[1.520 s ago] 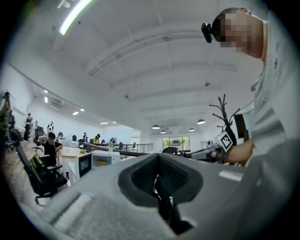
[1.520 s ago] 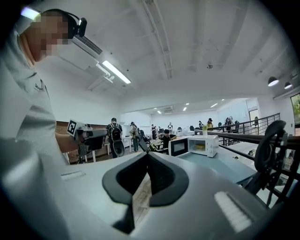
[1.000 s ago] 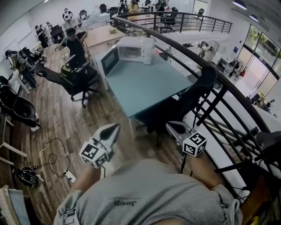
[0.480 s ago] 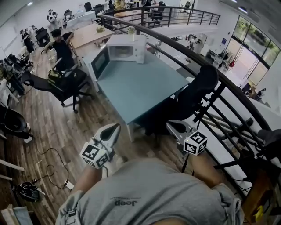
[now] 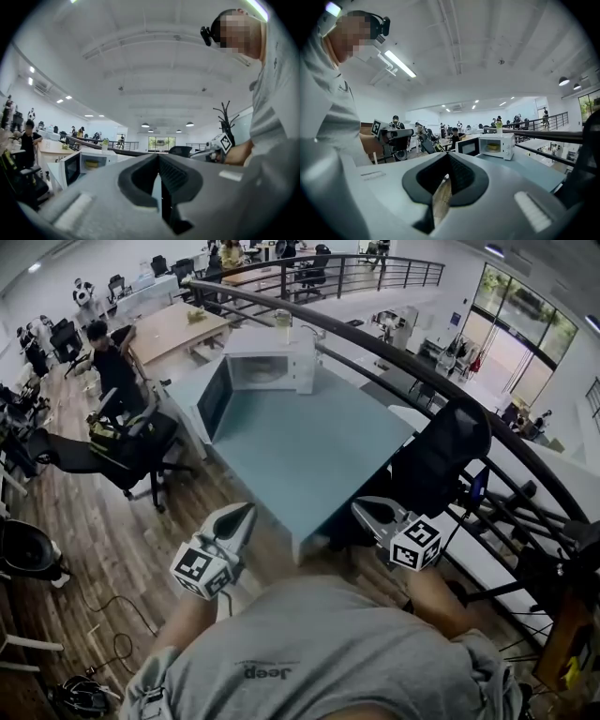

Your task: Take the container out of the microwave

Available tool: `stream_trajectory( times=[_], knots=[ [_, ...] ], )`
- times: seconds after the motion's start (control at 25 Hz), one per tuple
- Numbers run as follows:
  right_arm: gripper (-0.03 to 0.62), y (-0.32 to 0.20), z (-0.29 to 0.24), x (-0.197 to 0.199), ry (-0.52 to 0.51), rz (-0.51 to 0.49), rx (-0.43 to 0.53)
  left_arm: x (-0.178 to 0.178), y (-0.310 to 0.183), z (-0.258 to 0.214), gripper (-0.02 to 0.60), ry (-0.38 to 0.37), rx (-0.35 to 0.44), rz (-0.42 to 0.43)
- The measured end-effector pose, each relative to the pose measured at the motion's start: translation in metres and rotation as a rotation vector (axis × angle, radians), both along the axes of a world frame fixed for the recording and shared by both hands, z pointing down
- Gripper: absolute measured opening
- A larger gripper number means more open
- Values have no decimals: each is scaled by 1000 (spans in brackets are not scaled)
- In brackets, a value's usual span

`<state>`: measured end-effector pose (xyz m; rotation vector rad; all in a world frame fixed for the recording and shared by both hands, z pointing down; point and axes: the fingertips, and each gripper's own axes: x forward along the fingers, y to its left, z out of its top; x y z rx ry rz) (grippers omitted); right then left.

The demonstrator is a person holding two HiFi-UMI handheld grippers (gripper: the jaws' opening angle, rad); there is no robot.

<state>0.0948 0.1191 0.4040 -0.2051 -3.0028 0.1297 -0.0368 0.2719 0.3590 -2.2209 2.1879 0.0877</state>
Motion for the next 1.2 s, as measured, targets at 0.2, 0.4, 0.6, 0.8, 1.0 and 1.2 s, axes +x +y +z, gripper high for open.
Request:
stream_trajectory(
  times=[0.2,0.4,0.6,0.8,1.0,1.2],
  knots=[
    [6,-19,-12,-66,20,34,-1,-73,-25,-13,23,18,-2,38],
    [6,-23,-4,-96,31,80,-10,-111,-27,-2,23,33,-6,76],
    [6,-34,-2,-117,43,117,-19,-138,-42,-1,23,41,-10,109],
    [6,-45,6,-131,55,121,-24,-153,-58,7,23,56,-21,122],
    [6,-80,16,-140,54,111,-47,-159,-90,17,23,60,-39,110],
    [6,-135,25,-145,42,53,-56,-152,-141,21,23,47,-58,67]
  ],
)
